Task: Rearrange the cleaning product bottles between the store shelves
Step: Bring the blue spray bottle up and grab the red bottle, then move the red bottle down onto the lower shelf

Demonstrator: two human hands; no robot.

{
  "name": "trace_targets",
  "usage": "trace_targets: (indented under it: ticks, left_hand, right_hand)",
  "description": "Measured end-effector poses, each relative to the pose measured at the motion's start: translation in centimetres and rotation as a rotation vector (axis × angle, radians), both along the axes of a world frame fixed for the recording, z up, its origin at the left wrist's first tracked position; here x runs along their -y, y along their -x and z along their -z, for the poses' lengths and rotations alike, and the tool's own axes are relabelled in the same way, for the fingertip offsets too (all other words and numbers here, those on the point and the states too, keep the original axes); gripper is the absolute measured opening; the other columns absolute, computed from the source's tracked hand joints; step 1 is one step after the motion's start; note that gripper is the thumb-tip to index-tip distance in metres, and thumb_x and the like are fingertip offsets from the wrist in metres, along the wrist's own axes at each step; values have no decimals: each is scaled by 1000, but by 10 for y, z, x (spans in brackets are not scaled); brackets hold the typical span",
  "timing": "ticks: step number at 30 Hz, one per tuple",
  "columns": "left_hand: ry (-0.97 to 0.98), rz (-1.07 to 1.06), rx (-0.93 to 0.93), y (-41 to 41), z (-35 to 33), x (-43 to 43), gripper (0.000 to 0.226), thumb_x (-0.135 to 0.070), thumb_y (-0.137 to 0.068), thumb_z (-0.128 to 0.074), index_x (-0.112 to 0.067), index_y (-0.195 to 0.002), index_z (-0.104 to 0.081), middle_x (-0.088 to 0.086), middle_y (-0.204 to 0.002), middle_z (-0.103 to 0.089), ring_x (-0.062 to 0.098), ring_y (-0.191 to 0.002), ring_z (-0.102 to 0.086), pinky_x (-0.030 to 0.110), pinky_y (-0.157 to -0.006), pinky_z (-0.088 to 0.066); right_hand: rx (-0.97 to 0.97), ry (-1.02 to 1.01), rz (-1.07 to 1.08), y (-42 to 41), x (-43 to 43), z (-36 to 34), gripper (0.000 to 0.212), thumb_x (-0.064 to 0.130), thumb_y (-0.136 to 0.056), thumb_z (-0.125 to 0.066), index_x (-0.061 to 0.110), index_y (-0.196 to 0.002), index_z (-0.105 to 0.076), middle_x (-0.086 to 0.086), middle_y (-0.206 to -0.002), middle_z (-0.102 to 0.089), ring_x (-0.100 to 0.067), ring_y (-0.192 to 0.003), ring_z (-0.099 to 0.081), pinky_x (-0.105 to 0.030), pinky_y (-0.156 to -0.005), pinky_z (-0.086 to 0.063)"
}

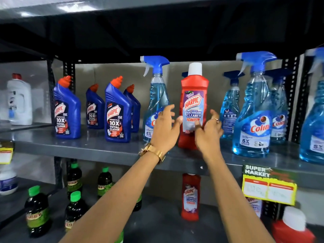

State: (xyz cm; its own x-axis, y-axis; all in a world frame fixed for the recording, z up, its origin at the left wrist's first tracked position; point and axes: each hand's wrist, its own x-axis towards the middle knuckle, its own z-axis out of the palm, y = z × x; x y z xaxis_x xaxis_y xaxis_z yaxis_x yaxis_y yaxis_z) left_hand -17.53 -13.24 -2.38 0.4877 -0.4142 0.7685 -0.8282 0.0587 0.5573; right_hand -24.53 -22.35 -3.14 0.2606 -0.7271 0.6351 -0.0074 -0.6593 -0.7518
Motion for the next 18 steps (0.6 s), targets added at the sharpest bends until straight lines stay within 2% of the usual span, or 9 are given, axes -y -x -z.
trace_targets:
  ticks: [1, 3, 4, 5, 8, 12, 15, 18]
  left_hand:
    - [-50, 82, -138, 3, -2, 6, 48, -26, -95, -50, -12, -138, -36, 11, -132, -54, 24, -113, -57, 37, -100, -45]
    - [-100, 207, -363, 8, -2, 18, 41, -27, -95, -49, -11, -133, -41, 10, -130, -57, 23, -116, -56, 39, -104, -42]
    - [-97, 221, -424, 8, -1, 23, 34, -26, -95, -49, -13, -126, -46, 10, -126, -60, 25, -115, -58, 42, -104, -44]
    - [-83, 209, -450, 6, 3, 28, 27, -25, -95, -49, -15, -119, -49, 10, -123, -63, 27, -113, -59, 45, -102, -45]
    - [-54, 163, -435, -1, 10, 33, 12, -22, -93, -49, -19, -105, -51, 9, -115, -65, 31, -110, -61, 49, -99, -48]
    - [-27, 150, -378, 6, 6, 19, 29, -17, -93, -53, -7, -119, -49, 11, -110, -62, 31, -106, -60, 50, -99, -48]
    - [-23, 181, -364, 19, 13, -1, 33, -21, -92, -55, -11, -121, -47, 19, -110, -61, 36, -107, -60, 52, -97, -49]
    - [67, 236, -311, 42, 23, -31, 22, -21, -93, -55, -19, -113, -47, 10, -107, -62, 20, -95, -63, 37, -85, -57]
  right_hand:
    - [25, -104, -123, -2, 3, 2, 57, 9, -91, -49, 7, -143, -25, -19, -146, -40, -34, -131, -39, -40, -108, -30]
    - [88, -285, -321, -3, 6, 5, 44, 8, -94, -45, 7, -136, -33, -15, -135, -53, -25, -113, -54, -32, -89, -49]
    - [93, -329, -355, -1, 7, 6, 37, 8, -94, -44, 8, -131, -38, -14, -131, -56, -23, -107, -56, -31, -85, -51]
    - [77, -338, -351, 0, 8, 6, 33, 9, -94, -44, 8, -127, -40, -14, -130, -58, -24, -107, -57, -34, -89, -51]
    - [20, -288, -282, 4, 11, 6, 31, 12, -94, -45, 8, -124, -44, -16, -129, -59, -29, -114, -57, -44, -100, -47]
    - [-4, -160, -239, 17, 14, 11, 37, 18, -91, -53, 7, -126, -49, -15, -124, -62, -29, -112, -60, -48, -100, -47]
    - [5, -75, -266, 35, 9, 19, 39, 24, -88, -58, 9, -124, -52, -13, -119, -65, -27, -108, -62, -50, -97, -49]
    - [60, -20, -349, 58, -11, 27, 43, 28, -84, -60, 10, -123, -53, -12, -119, -66, -24, -108, -64, -49, -97, -51]
